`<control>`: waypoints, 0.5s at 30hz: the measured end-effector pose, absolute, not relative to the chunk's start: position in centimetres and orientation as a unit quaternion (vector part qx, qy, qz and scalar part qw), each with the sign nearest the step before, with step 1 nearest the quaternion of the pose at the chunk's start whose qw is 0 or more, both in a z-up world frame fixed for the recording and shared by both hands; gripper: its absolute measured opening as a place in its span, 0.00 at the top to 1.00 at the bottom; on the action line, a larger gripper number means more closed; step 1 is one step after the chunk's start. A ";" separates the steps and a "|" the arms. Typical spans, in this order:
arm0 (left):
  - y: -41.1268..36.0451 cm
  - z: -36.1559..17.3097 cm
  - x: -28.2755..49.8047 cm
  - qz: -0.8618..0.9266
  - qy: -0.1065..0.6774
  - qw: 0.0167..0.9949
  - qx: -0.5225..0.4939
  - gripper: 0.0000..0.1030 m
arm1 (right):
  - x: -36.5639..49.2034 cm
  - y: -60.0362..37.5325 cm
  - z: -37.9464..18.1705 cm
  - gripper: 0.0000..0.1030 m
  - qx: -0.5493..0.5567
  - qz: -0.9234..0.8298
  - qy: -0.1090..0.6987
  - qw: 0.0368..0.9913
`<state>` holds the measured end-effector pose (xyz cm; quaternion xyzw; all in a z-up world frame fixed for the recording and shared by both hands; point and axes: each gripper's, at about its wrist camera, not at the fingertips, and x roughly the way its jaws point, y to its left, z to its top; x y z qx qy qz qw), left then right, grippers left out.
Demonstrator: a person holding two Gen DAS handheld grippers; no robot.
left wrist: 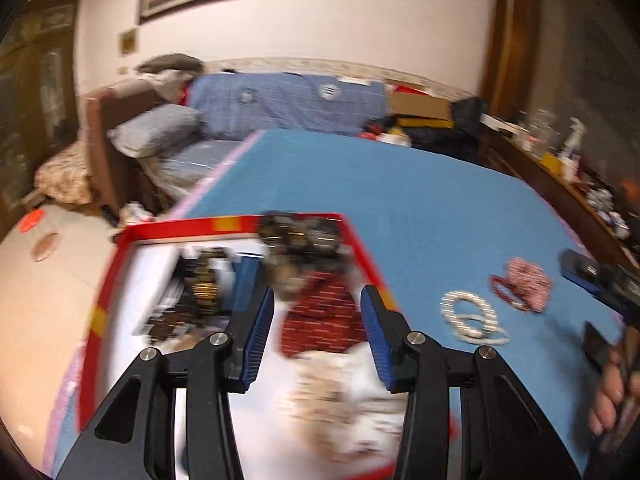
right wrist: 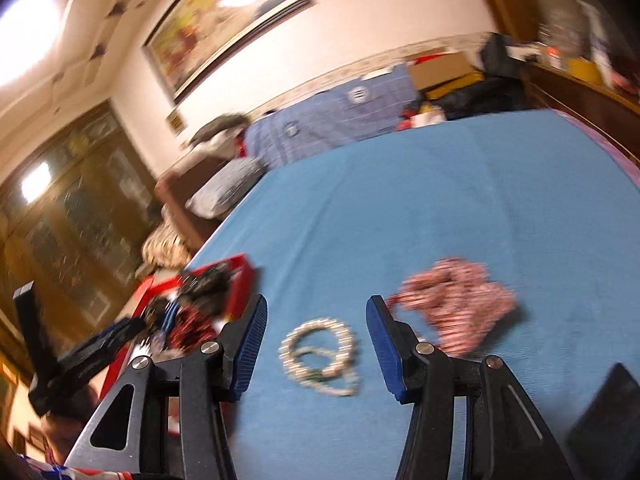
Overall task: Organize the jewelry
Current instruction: 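Grasp the gingham scrunchie with the right gripper while the left grasps the pearl bracelet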
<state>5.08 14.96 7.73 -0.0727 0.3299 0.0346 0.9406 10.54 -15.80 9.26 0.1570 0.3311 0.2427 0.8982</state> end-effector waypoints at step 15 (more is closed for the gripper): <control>3.6 1.8 16.9 -0.022 0.500 0.865 -0.048 0.66 | 10.8 -22.7 10.1 0.45 0.259 0.210 0.320 0.887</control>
